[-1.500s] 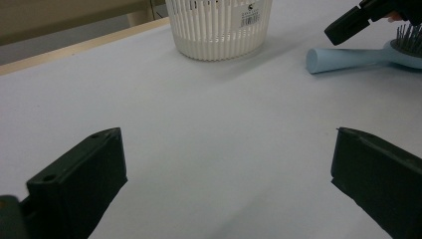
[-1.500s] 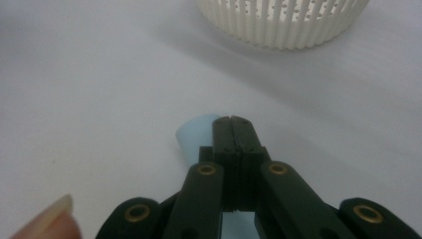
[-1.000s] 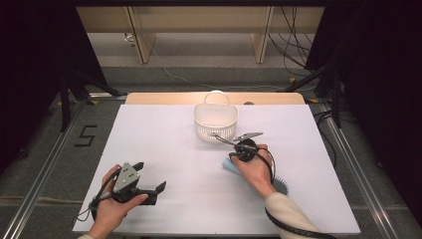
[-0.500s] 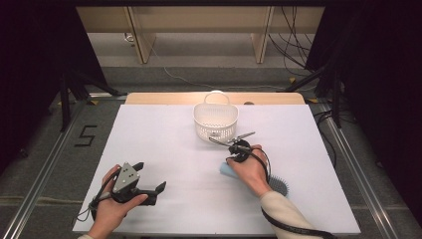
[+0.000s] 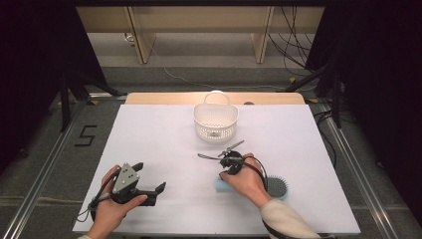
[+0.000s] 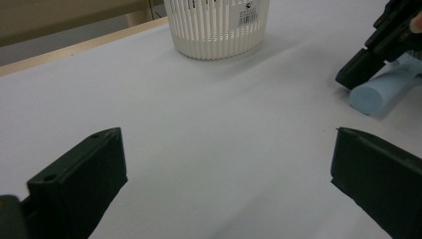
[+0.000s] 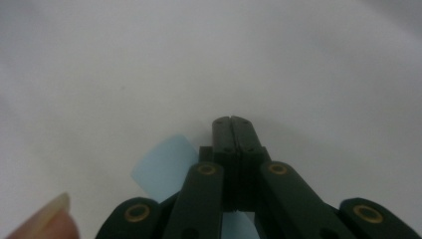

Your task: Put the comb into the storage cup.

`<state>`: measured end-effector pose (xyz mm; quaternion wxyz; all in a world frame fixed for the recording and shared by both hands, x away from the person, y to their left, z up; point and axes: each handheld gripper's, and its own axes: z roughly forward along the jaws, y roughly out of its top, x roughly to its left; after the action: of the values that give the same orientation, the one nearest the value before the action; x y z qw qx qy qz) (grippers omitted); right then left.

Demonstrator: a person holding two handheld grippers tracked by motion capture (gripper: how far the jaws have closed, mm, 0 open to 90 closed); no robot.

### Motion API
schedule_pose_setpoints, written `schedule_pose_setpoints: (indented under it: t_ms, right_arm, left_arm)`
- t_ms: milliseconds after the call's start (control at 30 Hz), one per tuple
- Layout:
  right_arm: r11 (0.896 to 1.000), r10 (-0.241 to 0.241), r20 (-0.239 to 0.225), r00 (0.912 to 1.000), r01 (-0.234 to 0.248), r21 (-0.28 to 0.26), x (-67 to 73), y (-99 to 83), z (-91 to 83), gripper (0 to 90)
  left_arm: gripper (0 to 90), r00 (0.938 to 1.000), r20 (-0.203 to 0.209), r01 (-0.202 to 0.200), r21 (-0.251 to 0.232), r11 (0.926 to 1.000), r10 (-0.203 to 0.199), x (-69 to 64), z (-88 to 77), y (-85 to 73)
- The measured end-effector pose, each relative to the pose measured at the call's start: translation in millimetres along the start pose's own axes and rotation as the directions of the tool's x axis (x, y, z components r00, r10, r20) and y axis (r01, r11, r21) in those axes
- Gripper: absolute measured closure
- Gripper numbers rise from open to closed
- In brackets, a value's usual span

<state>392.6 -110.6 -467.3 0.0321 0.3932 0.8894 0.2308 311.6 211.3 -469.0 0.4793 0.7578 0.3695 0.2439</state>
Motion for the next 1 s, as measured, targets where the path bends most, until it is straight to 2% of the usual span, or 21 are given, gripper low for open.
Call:
schedule_pose_setpoints:
  t_ms: [100,400,500,1000]
  right_arm:
    - [0.999,-0.029,-0.022,0.9994,0.029,0.022,8.0,-5.8,-2.0,90.0]
    - [0.996,-0.065,-0.06,0.9961,0.069,0.062,24.7,-21.7,-7.4,90.0]
    - [0.991,-0.087,-0.078,0.9932,0.094,0.095,31.5,-30.2,-10.2,90.0]
    - [0.98,-0.109,-0.111,0.9878,0.125,0.154,38.2,-63.8,-27.7,90.0]
  left_arm:
    - [0.6,1.0,0.0,-0.001,-0.001,1.0,0.001,-0.1,-0.2,0.1]
    - [0.6,1.0,0.002,-0.004,-0.002,1.0,0.004,-1.0,0.2,0.4]
    - [0.6,1.0,0.001,-0.004,-0.002,1.0,0.004,-1.2,0.0,0.5]
    - [0.7,1.0,0.002,-0.006,-0.002,1.0,0.006,-1.3,0.2,0.8]
